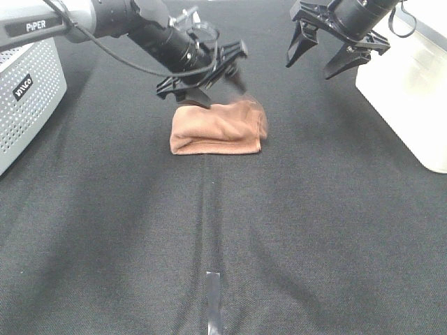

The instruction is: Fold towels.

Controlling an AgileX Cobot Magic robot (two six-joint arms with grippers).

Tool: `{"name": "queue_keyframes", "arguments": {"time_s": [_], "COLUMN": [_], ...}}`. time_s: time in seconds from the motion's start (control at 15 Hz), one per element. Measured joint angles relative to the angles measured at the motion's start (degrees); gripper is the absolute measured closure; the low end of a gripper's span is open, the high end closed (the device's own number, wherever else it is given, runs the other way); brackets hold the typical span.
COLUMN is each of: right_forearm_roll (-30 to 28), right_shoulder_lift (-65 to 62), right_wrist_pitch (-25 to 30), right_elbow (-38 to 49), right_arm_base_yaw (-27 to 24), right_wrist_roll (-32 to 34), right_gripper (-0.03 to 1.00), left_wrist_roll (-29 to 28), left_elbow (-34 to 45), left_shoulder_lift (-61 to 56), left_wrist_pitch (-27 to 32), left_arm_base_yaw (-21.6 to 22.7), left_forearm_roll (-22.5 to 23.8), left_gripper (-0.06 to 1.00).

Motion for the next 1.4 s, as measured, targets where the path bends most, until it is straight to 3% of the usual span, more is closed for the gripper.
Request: {"name": "queue_keyframes", "arguments": {"time_s": [0.27, 0.4, 0.6, 0.73, 0.93, 1.13, 1.4], "right_forearm_roll": [2.9, 11.1, 27.1, 33.1, 37.0, 36.4, 25.1], "right_shoulder_lift": [0.0, 1.3, 6.7, 9.6, 12.5, 16.4, 17.4], "right_wrist_pitch": [0.7, 0.6, -0.6, -2.8, -4.4, -6.6, -7.6], "right_elbow": [0.0, 0.0, 0.0, 0.0, 0.0, 0.0, 0.0], "right_arm_base_yaw": [-0.1, 0.1, 3.4, 6.2, 7.9, 7.0, 1.9], "right_wrist_roll": [-0.1, -3.6, -14.7, -19.5, -21.7, -22.1, -15.1], "right_gripper": [0.24, 0.24, 0.24, 0.24, 0.24, 0.24, 0.24], "left_wrist_roll": [5.9, 7.2, 7.4, 7.4, 7.4, 7.4, 7.4], "left_elbow": [-2.1, -2.6, -2.7, -2.7, -2.7, -2.7, -2.7], "left_shoulder_lift": [-2.2, -4.4, -6.5, -6.5, -6.5, -6.5, -6.7], "left_wrist_pitch": [2.0, 2.6, 3.6, 5.2, 5.4, 5.7, 10.8], "left_arm_base_yaw": [3.0, 7.1, 12.8, 15.6, 16.2, 16.2, 16.2], "left_forearm_roll": [0.7, 1.7, 1.9, 2.1, 2.4, 2.4, 2.3], "left_gripper": [0.12, 0.12, 0.12, 0.12, 0.12, 0.12, 0.12]}}
